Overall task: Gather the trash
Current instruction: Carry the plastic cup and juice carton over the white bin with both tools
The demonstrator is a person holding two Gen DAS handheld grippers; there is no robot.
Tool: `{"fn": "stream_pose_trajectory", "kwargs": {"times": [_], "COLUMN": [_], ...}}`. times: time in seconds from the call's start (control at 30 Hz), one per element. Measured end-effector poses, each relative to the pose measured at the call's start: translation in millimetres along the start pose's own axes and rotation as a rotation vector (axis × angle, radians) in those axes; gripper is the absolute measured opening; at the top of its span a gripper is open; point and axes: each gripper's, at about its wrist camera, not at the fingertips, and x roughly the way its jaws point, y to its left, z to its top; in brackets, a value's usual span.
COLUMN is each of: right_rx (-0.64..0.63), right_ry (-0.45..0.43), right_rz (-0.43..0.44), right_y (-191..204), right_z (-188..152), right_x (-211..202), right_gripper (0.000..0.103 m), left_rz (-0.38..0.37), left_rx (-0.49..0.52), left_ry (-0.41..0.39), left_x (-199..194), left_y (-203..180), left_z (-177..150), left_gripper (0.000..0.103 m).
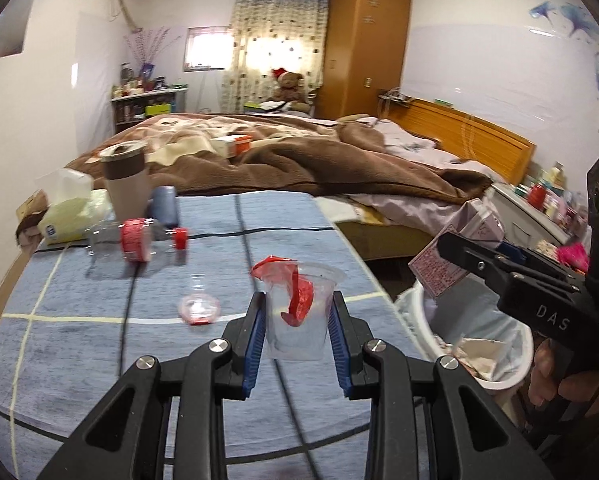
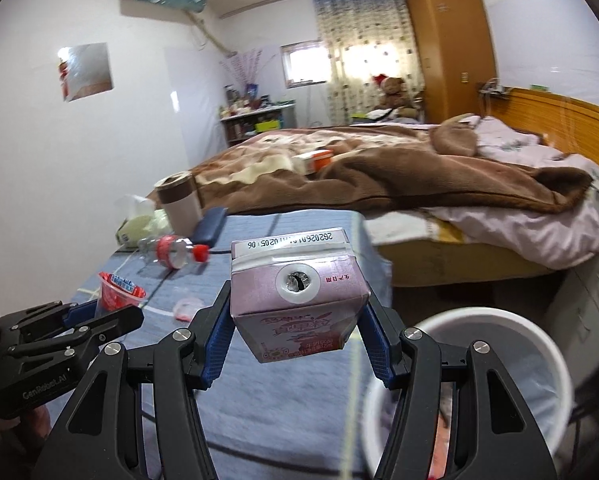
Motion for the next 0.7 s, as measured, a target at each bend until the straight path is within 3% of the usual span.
{"fn": "stream_pose_trajectory", "kwargs": {"times": [0.4,0.7], "right_rx": [0.076,0.155], "right_ry": [-0.006,0.026], "right_rz": [-0.209,-0.294], "right_y": [-49.2,-83.4], "right_z": [-24.0,-43.0], "right_x": [-40.1,-53.0], "right_gripper": [0.059,0.059], "left_rz": [-0.159,-0.248], "left_rx": [0.109,0.187], "left_ry": [0.026,0.055], "left_x": [20.6,41.5], "left_y": [-78.0,-130.6], "left_z": [2.7,3.1], "left_gripper": [0.032,0.032]}}
